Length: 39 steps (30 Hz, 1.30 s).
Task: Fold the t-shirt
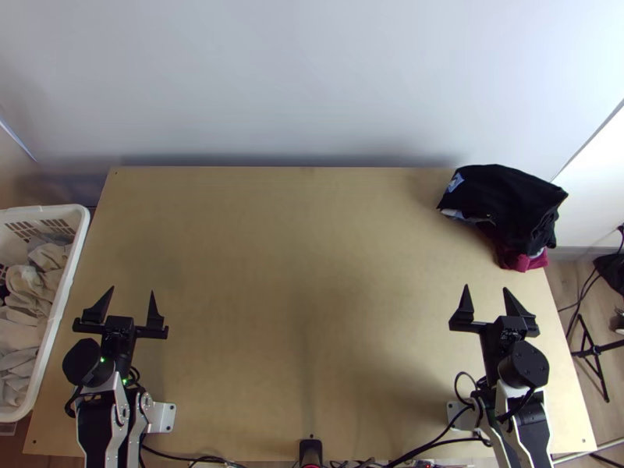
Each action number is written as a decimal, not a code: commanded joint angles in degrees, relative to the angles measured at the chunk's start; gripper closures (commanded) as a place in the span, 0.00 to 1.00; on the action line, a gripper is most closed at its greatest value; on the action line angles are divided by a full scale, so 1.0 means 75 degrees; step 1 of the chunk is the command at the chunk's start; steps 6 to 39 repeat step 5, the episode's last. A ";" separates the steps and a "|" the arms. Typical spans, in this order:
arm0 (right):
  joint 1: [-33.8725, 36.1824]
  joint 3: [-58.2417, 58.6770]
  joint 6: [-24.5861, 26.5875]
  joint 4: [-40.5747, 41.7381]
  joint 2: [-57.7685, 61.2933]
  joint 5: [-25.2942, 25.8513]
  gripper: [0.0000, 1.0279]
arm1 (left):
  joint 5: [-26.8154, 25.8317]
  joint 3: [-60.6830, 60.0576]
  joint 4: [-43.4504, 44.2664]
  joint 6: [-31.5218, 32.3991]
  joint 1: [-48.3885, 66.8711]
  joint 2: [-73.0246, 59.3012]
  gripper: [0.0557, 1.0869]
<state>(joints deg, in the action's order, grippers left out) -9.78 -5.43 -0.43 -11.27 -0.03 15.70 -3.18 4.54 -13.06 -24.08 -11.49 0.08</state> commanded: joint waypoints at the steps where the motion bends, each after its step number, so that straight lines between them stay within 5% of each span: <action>1: 0.0003 0.0009 -0.0025 -0.0009 -0.0007 0.0004 0.04 | 0.0002 -0.0019 -0.0052 -0.0024 0.0008 0.0002 0.05; 39: -0.0008 0.0009 -0.0013 -0.0009 -0.0007 0.0004 0.04 | 0.0014 -0.0019 -0.0052 -0.0024 0.0008 0.0002 0.05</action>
